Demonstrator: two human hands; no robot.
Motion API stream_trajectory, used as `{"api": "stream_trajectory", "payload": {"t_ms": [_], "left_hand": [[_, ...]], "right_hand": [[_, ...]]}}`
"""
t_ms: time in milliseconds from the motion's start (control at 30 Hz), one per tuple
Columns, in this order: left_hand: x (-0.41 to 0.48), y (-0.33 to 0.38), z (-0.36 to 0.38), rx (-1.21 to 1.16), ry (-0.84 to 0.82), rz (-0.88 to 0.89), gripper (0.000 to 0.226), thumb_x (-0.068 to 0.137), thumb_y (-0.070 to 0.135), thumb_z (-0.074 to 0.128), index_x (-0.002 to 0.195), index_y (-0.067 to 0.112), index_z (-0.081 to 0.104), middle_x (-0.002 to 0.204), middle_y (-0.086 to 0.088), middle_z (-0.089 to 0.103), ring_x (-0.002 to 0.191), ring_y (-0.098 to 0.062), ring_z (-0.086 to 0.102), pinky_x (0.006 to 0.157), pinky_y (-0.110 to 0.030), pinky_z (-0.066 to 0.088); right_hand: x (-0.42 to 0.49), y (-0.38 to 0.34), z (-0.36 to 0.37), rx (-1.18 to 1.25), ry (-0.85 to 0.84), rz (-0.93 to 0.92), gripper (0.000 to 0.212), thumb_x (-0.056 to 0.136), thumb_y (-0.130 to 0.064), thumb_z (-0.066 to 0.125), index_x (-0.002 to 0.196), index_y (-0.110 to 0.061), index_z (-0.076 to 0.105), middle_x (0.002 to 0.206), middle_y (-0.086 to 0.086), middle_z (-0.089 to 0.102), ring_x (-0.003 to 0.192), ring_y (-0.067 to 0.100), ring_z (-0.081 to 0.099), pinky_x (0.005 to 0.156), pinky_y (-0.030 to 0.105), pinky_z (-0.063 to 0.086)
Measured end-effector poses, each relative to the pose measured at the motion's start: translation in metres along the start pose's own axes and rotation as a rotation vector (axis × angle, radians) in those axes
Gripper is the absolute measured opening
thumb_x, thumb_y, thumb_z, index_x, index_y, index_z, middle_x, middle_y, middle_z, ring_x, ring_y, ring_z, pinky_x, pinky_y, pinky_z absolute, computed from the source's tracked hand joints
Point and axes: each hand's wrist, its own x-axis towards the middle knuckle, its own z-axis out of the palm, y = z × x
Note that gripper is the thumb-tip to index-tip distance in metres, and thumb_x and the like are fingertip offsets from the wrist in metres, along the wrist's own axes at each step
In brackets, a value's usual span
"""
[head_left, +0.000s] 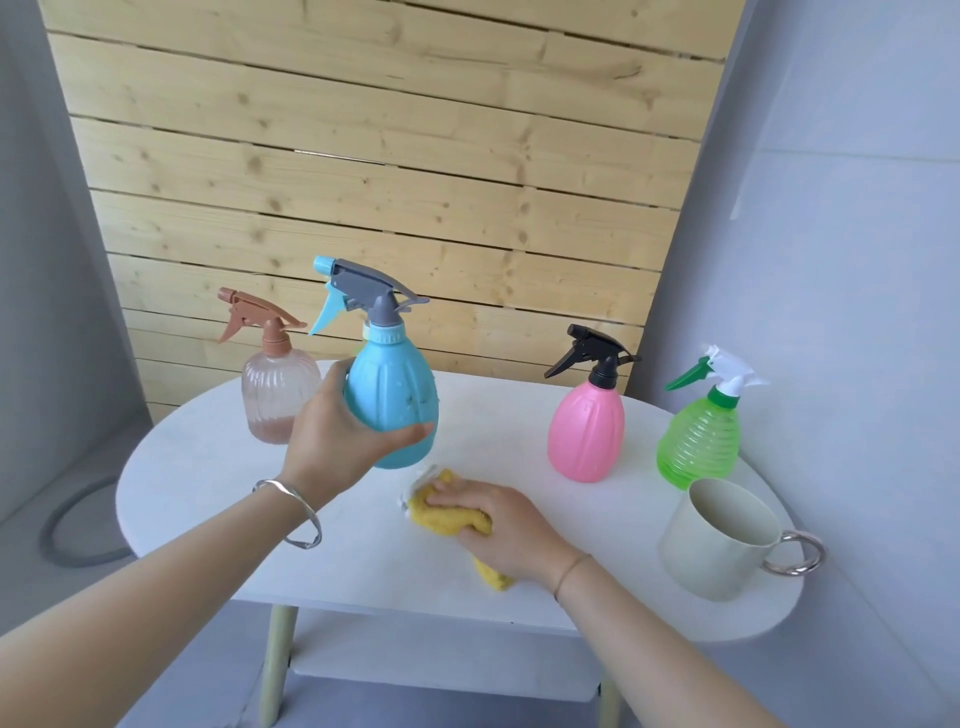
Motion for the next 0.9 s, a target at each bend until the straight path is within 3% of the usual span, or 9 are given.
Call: {"api": "stream_trajectory", "payload": {"t_ms": [100,200,300,433,667,900], "left_hand": [[-0.002,0.007,0.017,-0.001,-0.031,0.026,0.089,0.055,0.043,0.091,0.129,0.025,0.044,0.104,0.009,0.059,0.096,-0.015,0.059,0.077,-0.031,0.051],[-0.001,0.013,0.038,-0.037,-0.052,0.017,0.087,0.056,0.039,0.092,0.127,0.024,0.045,0.102,0.01,0.058,0.093,-0.013,0.057,0.069,-0.022,0.044],[0.006,0.013,0.062,-0.058,-0.06,0.006,0.089,0.056,0.038,0.092,0.129,0.022,0.044,0.104,0.008,0.058,0.095,-0.016,0.057,0.077,-0.029,0.048],[0.016,0.006,0.094,-0.027,-0.095,-0.01,0.092,0.056,0.041,0.091,0.131,0.021,0.042,0.108,0.005,0.059,0.099,-0.02,0.059,0.085,-0.038,0.052],[0.023,-0.005,0.131,-0.001,-0.136,-0.039,0.093,0.058,0.041,0.09,0.133,0.021,0.039,0.11,0.004,0.058,0.1,-0.022,0.058,0.086,-0.04,0.051],[0.028,-0.01,0.137,0.002,-0.132,-0.04,0.094,0.058,0.041,0.09,0.134,0.021,0.038,0.114,0.002,0.057,0.104,-0.023,0.058,0.087,-0.04,0.051]], "right_hand": [[-0.033,0.005,-0.006,0.014,-0.013,-0.014,0.053,0.074,-0.021,0.046,0.122,-0.032,0.064,0.137,-0.019,0.05,0.13,-0.007,0.038,0.108,0.01,0.025],[-0.057,0.023,-0.012,-0.002,0.092,0.029,0.055,0.07,-0.032,0.039,0.119,-0.037,0.065,0.132,-0.031,0.047,0.127,-0.014,0.038,0.108,0.01,0.026],[-0.065,0.032,-0.014,-0.057,0.192,0.077,0.051,0.075,-0.027,0.042,0.12,-0.041,0.062,0.129,-0.042,0.038,0.124,-0.022,0.031,0.107,0.006,0.023],[-0.064,0.031,-0.009,-0.085,0.225,0.102,0.051,0.077,-0.025,0.044,0.122,-0.043,0.06,0.134,-0.038,0.038,0.126,-0.018,0.032,0.103,0.0,0.018],[-0.063,0.035,-0.008,-0.087,0.231,0.109,0.052,0.075,-0.028,0.043,0.122,-0.043,0.06,0.129,-0.045,0.034,0.124,-0.02,0.03,0.102,0.0,0.018],[-0.064,0.034,-0.008,-0.081,0.23,0.103,0.052,0.075,-0.03,0.041,0.122,-0.042,0.06,0.133,-0.038,0.039,0.124,-0.017,0.032,0.101,-0.001,0.017]]}}
